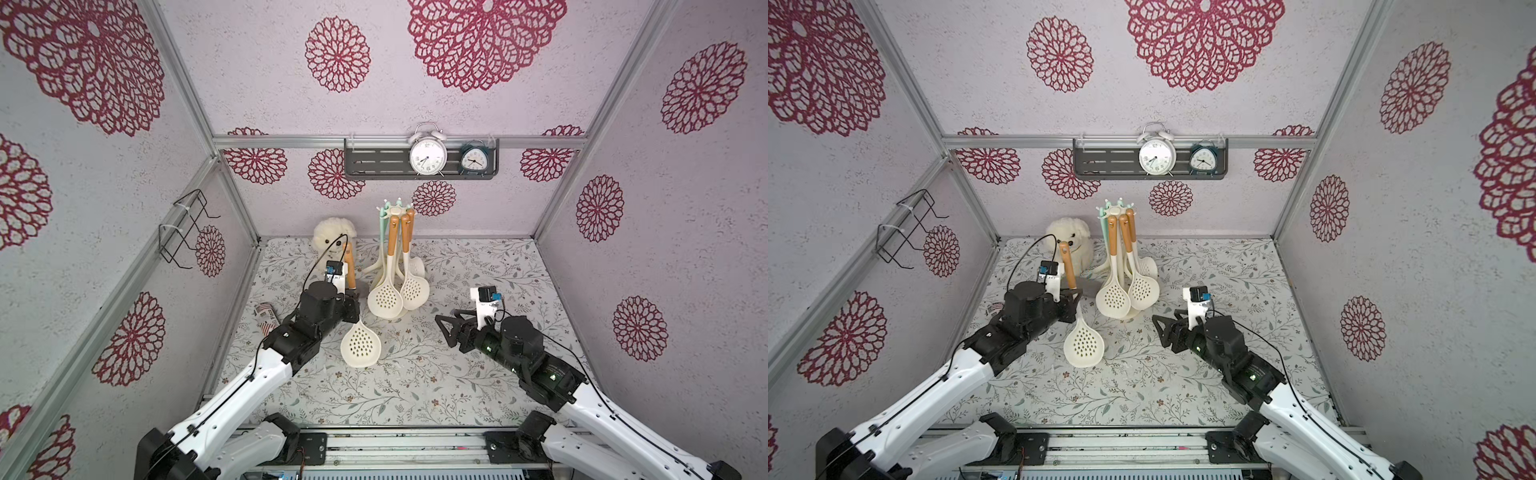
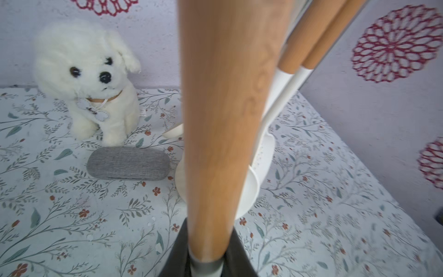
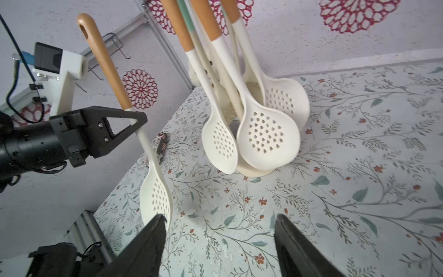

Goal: Hang the skimmer on the kitchen utensil rack
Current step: Pick up the skimmer from the center of the board.

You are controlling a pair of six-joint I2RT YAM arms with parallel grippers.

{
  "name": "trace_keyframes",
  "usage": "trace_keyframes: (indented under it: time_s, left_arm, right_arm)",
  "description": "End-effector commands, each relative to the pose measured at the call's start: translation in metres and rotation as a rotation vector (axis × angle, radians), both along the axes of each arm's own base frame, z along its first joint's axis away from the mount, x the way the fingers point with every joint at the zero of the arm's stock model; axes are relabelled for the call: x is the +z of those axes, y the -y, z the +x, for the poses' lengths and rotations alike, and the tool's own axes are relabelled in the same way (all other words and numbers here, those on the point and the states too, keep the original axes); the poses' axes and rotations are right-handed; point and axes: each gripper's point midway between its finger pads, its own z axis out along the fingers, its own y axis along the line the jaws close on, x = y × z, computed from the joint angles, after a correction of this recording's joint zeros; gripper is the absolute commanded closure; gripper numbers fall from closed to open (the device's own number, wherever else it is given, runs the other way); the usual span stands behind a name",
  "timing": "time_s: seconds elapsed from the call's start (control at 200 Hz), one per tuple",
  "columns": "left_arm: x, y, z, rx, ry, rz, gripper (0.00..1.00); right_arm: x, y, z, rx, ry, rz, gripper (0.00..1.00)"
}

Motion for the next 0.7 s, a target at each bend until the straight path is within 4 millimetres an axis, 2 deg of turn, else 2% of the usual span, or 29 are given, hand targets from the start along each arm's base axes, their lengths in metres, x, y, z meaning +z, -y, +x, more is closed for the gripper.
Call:
trace_keyframes:
  time_s: [0.0,0.195,0.355,0.47,0.69]
  left_arm:
    - [0.026,0.026,-0.039,-0.277,-0.012,-0.032,1.00]
    - [0.062,0.049,-0.077,-0.520,-0.003,-0.082,1.00]
    - [0.068,0.057,-0.085,-0.591,-0.020,-0.081,1.00]
    - [0.065,0.060,-0.085,-0.610,-0.037,-0.074,1.00]
    - [0.062,0.069,-0.089,-0.649,-0.051,-0.061,1.00]
  right_arm:
    - [0.064,-0.030,-0.014,0.206,0.118,0.062,0.23]
    - [0.125,-0.070,-0.017,0.397,0.139,0.143,0.23]
    - [0.163,-0.090,-0.024,0.521,0.170,0.250,0.24]
    - [0.180,-0.097,-0.023,0.546,0.174,0.293,0.25]
    - [0.188,-0.108,-0.006,0.516,0.140,0.302,0.30]
